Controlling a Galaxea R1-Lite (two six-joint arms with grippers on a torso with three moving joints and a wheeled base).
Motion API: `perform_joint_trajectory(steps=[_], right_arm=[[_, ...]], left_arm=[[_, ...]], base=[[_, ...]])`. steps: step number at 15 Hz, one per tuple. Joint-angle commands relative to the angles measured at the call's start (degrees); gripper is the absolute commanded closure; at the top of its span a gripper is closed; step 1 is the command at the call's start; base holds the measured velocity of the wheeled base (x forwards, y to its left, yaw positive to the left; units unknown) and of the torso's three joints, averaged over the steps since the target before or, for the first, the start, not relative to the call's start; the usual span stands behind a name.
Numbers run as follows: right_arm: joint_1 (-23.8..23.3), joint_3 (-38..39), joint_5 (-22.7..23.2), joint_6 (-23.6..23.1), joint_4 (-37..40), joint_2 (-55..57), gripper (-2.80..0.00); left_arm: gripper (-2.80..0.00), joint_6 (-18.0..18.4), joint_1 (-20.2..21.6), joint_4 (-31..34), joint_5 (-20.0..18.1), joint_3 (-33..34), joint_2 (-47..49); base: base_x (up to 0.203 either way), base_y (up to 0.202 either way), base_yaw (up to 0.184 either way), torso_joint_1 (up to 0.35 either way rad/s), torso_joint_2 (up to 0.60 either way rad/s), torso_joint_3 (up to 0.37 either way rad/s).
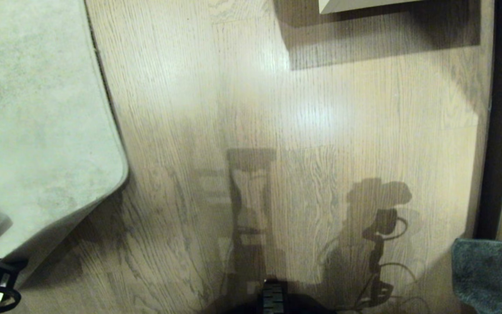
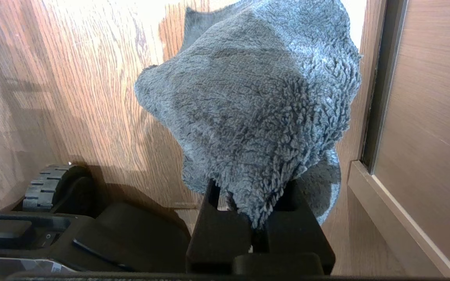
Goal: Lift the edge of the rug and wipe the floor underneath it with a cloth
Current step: Lift up the carpet
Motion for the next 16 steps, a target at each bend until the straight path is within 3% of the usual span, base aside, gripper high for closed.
perform_joint_trajectory(steps=[1,16], right_arm=[[0.0,0.0,0.0,-0.1,0.0,0.0,0.0],[0.0,0.0,0.0,0.0,0.0,0.1,0.0]], left_arm=[[0.0,0.1,0.1,-0.2,-0.4,0.1,-0.5],[0.0,0.0,0.2,0.0,-1.3,0.0,0.4]], base=[[0.0,0.0,0.0,0.0,0.0,0.0],[0.0,0.0,0.0,0.0,0.0,0.0]])
